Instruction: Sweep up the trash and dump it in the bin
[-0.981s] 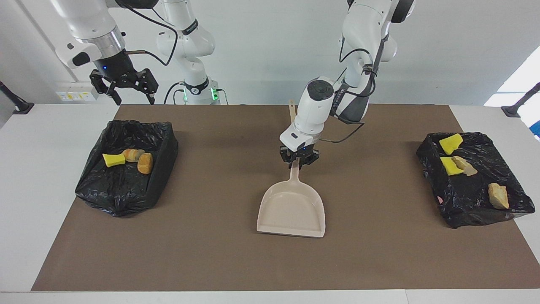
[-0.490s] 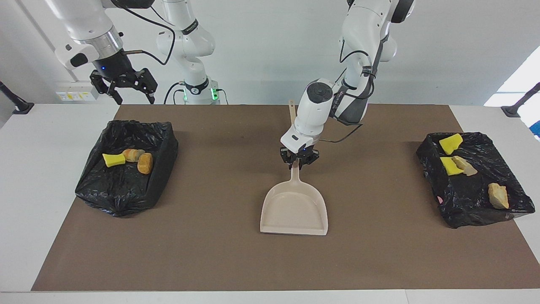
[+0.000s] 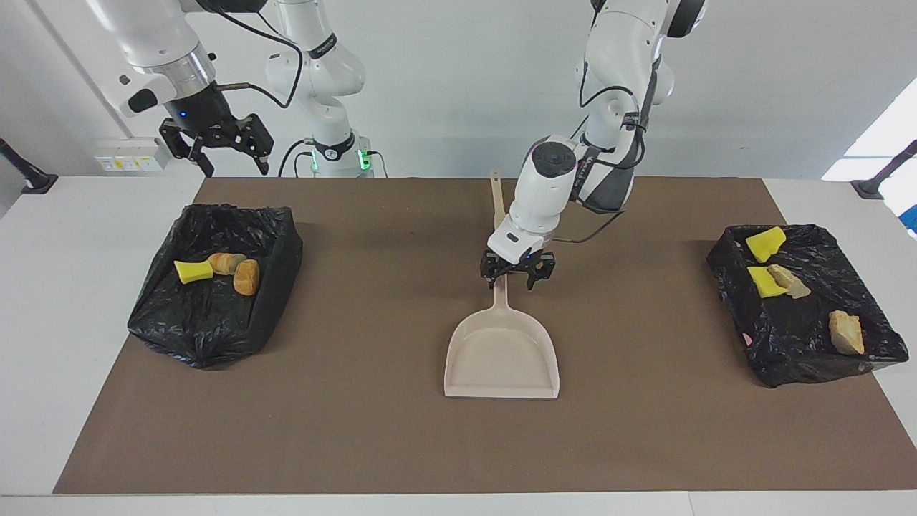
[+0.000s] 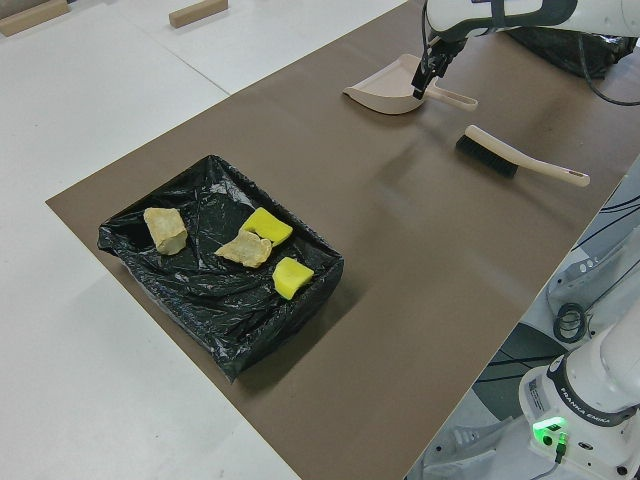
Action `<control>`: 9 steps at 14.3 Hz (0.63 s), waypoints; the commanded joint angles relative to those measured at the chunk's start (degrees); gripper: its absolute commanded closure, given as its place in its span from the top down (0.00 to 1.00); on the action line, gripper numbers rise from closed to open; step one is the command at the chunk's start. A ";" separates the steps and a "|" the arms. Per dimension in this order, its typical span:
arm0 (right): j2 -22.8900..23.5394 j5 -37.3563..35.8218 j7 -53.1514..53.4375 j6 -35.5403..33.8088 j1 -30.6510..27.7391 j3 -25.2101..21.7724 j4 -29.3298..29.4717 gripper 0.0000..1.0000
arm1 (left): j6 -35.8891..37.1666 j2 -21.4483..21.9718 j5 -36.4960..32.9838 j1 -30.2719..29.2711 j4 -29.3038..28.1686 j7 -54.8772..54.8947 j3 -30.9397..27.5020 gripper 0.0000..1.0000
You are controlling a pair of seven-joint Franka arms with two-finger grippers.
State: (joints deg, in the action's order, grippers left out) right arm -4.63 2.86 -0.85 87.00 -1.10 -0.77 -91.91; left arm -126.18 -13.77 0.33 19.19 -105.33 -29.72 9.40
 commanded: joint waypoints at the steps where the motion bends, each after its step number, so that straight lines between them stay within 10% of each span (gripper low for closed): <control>1: -1.17 0.57 0.68 0.01 -0.40 0.24 -1.34 1.00 | 4.44 4.18 -0.24 -4.75 -0.49 5.18 0.18 1.00; 9: -1.17 0.57 0.59 0.01 -0.40 0.24 -1.34 1.00 | 14.99 12.71 -0.24 -15.14 -0.14 19.51 0.09 1.00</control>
State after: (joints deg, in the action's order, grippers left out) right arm -4.63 2.86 -0.85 87.00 -1.10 -0.77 -91.93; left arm -114.32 -3.92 0.33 5.54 -105.07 -13.03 9.02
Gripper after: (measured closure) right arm 0.000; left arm 0.000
